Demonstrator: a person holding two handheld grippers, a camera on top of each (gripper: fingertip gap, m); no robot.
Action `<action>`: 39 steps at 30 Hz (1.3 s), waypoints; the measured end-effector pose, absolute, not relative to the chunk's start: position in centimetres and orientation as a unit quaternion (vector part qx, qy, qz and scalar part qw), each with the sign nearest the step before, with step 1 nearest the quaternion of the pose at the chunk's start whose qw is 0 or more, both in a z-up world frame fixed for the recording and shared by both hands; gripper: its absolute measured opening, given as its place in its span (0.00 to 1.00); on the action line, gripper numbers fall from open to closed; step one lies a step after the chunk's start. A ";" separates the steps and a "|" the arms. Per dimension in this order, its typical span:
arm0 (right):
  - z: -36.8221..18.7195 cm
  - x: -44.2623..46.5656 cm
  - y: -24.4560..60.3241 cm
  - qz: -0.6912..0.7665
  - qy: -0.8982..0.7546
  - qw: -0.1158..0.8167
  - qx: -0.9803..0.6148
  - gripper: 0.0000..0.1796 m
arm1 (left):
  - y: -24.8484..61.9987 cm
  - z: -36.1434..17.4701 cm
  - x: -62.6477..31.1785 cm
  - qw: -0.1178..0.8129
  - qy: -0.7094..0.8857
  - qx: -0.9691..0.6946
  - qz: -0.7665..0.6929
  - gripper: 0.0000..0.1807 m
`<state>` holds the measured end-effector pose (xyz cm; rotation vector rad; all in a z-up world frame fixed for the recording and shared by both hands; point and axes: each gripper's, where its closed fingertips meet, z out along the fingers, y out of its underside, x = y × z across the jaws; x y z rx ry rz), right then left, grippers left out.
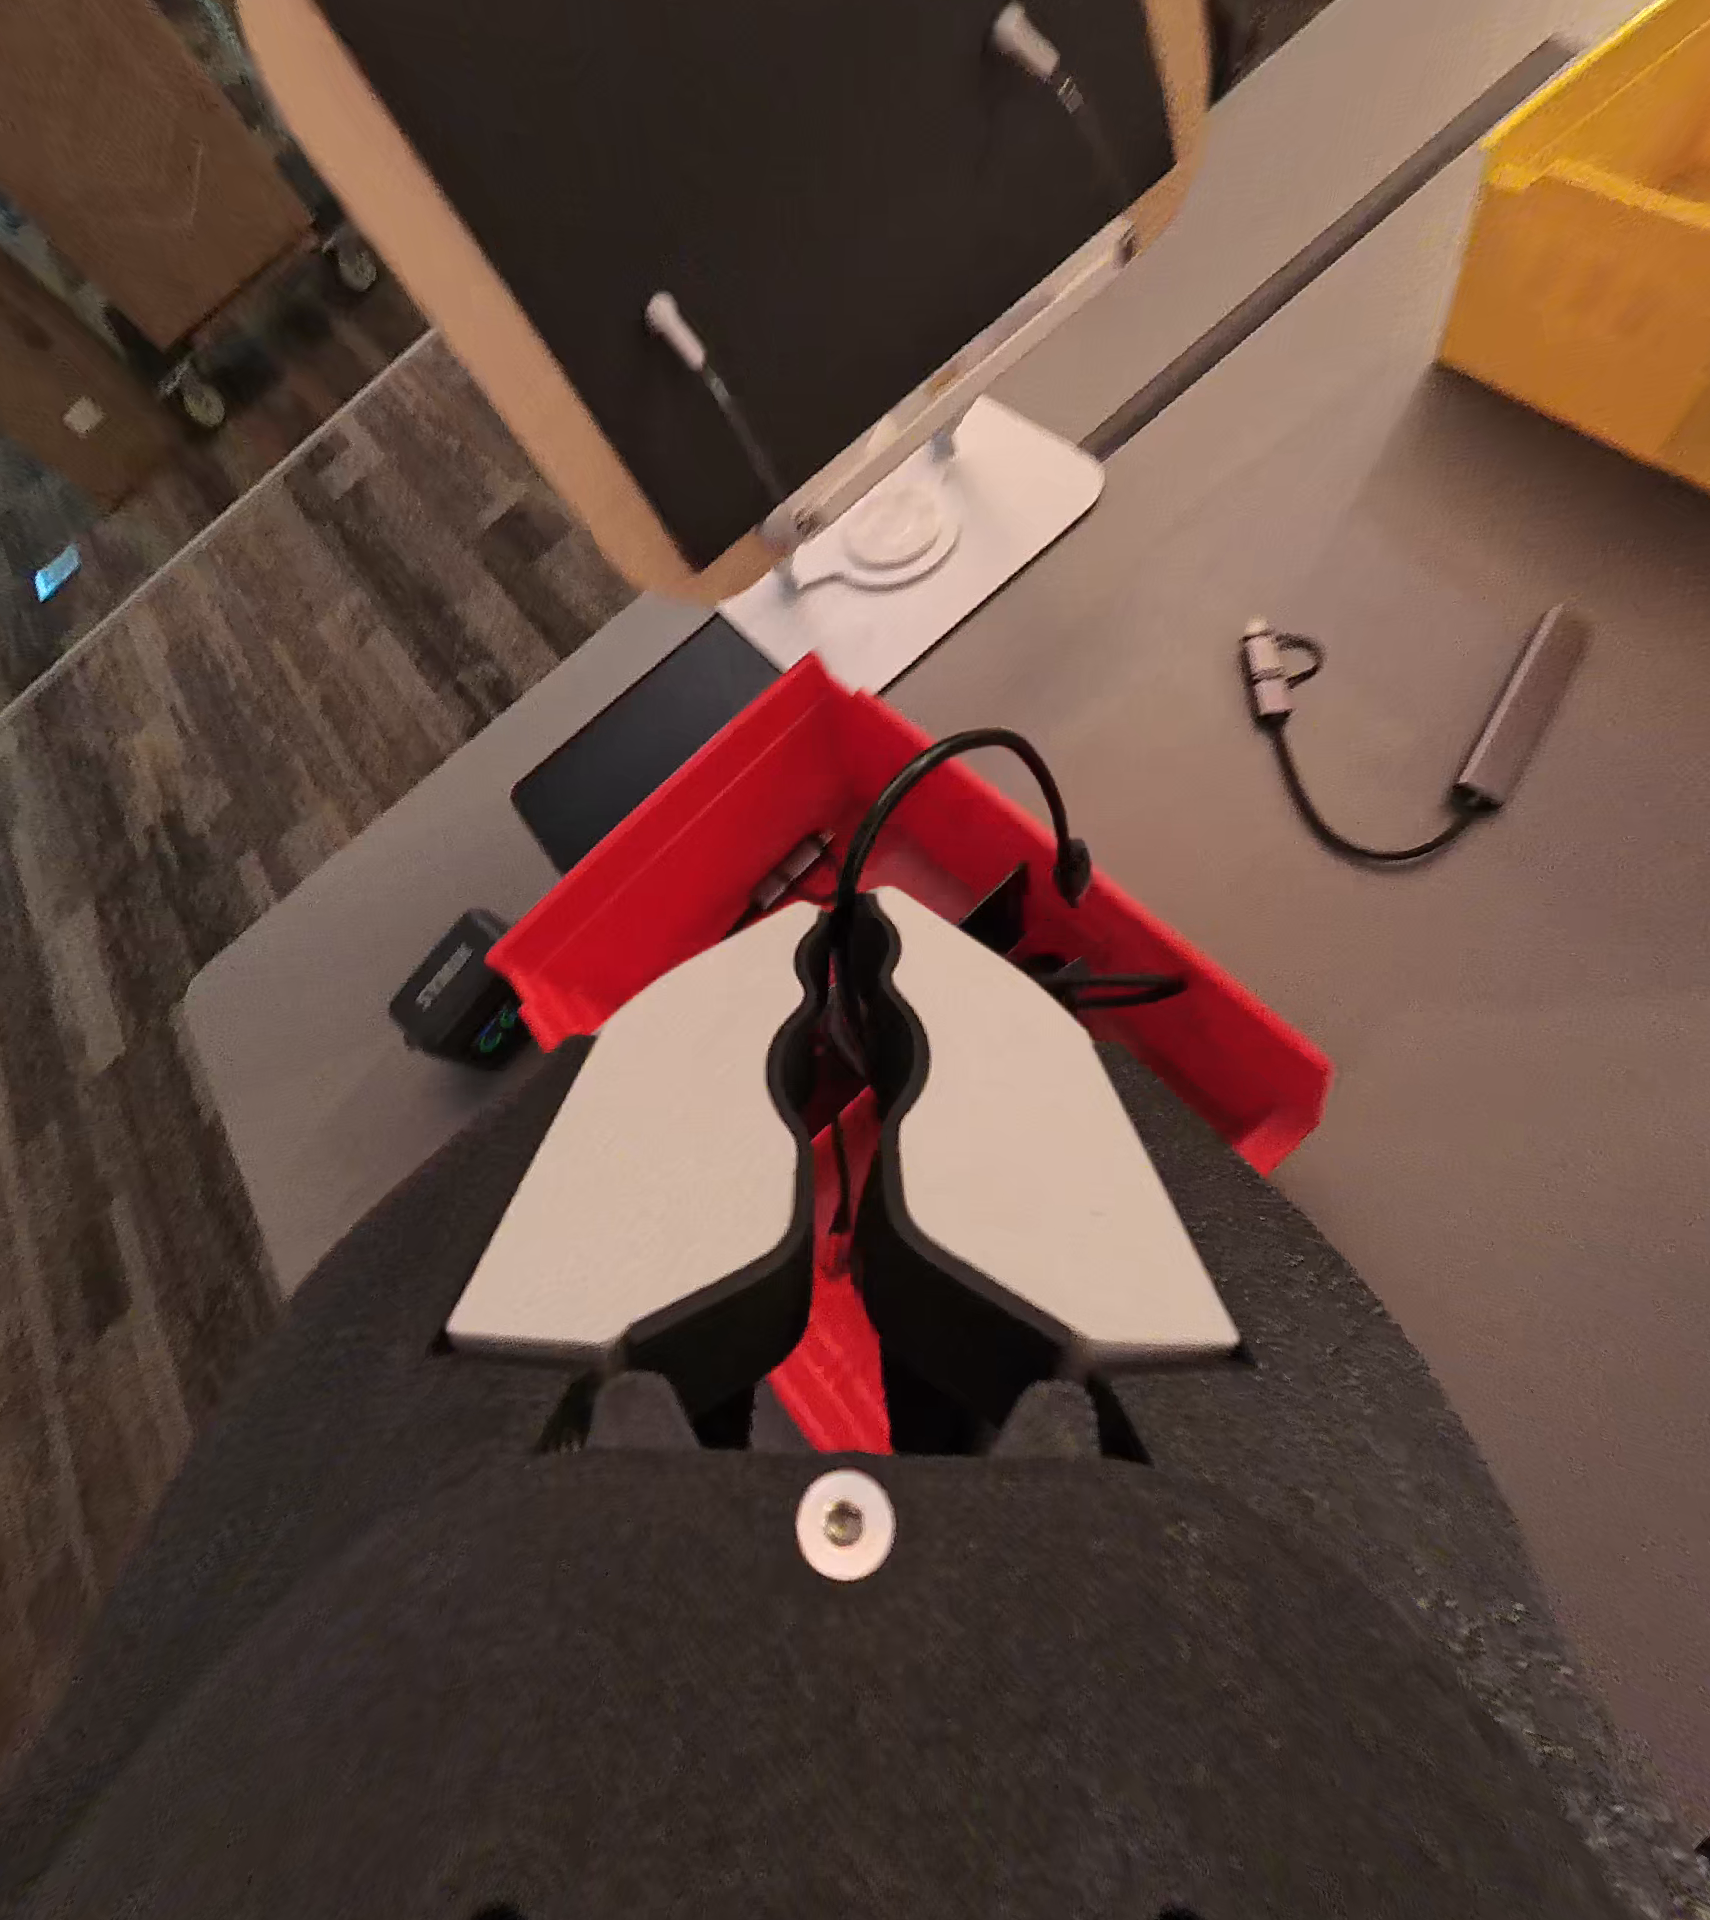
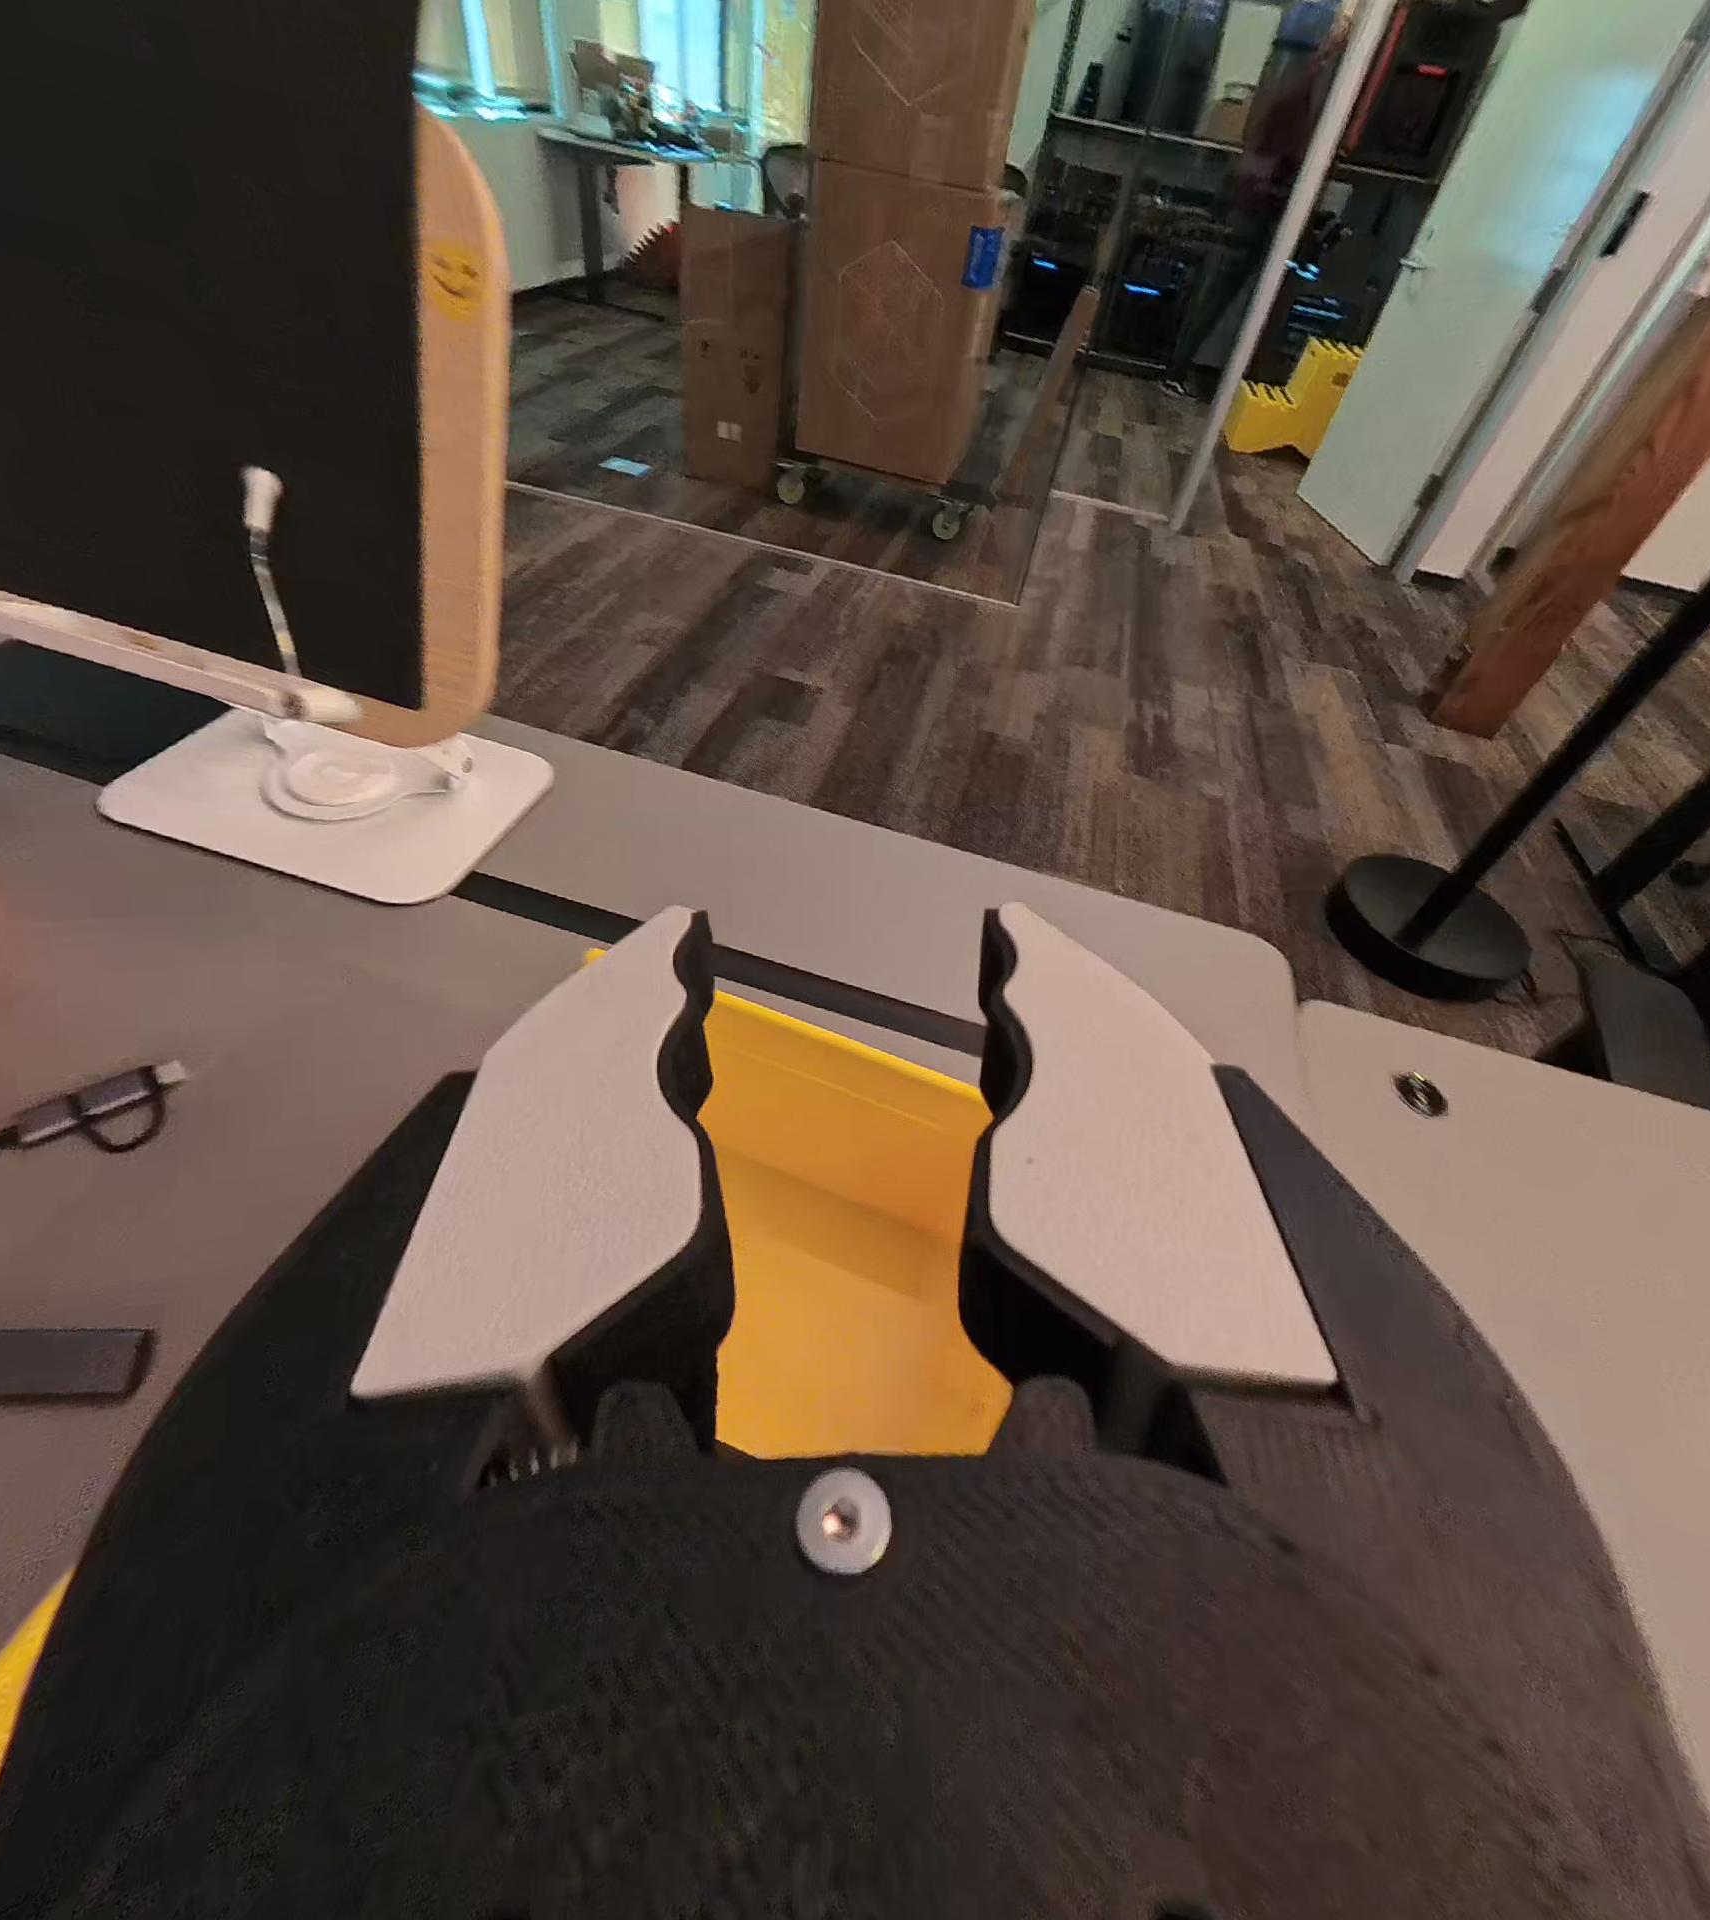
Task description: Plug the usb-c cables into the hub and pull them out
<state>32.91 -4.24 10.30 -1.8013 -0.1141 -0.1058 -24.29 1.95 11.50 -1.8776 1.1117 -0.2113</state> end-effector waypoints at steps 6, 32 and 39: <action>14.3 20.3 -4.6 0.148 -0.202 0.675 -0.694 0.27 | -3.3 13.5 -16.7 0.479 0.518 -0.689 -0.166 0.02; 8.1 -0.5 -8.8 0.332 -0.456 0.461 -0.686 0.01 | -7.7 4.0 -4.8 0.439 0.596 -0.644 -0.193 0.25; 11.2 0.5 -10.6 0.375 -0.450 0.490 -0.645 0.01 | -9.7 1.2 -5.0 0.441 0.554 -0.624 -0.331 0.19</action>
